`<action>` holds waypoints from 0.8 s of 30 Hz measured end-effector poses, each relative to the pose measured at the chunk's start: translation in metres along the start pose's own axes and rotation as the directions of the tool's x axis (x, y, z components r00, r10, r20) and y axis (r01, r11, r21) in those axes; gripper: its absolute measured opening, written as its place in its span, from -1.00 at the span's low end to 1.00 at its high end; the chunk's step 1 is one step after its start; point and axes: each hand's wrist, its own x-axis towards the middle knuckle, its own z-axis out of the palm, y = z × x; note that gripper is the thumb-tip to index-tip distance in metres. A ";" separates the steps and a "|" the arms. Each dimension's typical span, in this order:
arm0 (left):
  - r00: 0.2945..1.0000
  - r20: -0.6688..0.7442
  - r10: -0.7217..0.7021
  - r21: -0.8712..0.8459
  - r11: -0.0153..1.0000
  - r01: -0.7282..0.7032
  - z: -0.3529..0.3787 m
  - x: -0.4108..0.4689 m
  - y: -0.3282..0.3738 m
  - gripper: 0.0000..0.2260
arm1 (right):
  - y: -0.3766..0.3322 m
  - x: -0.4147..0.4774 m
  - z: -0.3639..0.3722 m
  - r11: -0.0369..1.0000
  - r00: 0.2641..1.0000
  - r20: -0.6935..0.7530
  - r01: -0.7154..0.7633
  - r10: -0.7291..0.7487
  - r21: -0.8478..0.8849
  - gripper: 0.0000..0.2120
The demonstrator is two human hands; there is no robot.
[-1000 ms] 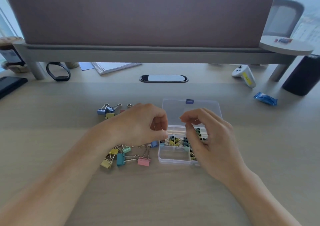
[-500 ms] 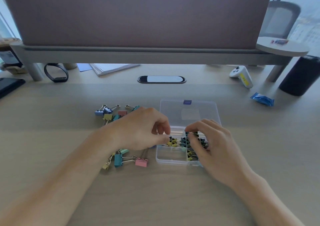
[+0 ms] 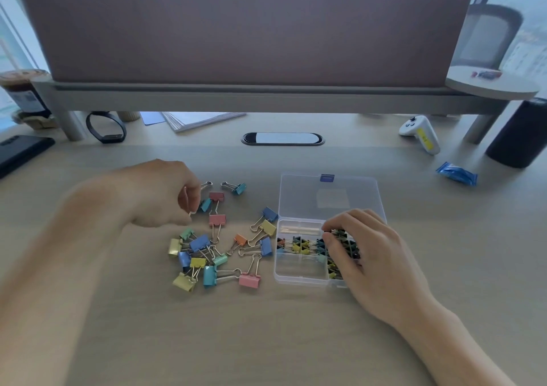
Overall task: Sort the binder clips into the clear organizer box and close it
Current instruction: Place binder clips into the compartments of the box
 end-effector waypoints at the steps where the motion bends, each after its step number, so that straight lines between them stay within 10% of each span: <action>1: 1.000 0.027 -0.012 -0.009 1.000 0.013 0.001 0.000 0.000 -0.86 | 0.000 0.000 0.001 1.000 1.000 -0.002 -0.001 0.001 0.000 -0.76; 15: 0.995 0.067 0.074 -0.007 0.997 -0.074 0.016 0.008 0.015 -0.85 | 0.001 0.000 0.000 1.000 1.000 0.004 0.004 -0.004 0.021 -0.75; 24: 0.886 -0.371 0.277 -0.424 0.798 -0.428 0.007 -0.004 0.064 -0.88 | 0.013 0.010 -0.005 0.887 0.948 -0.211 -0.124 0.238 0.445 -0.62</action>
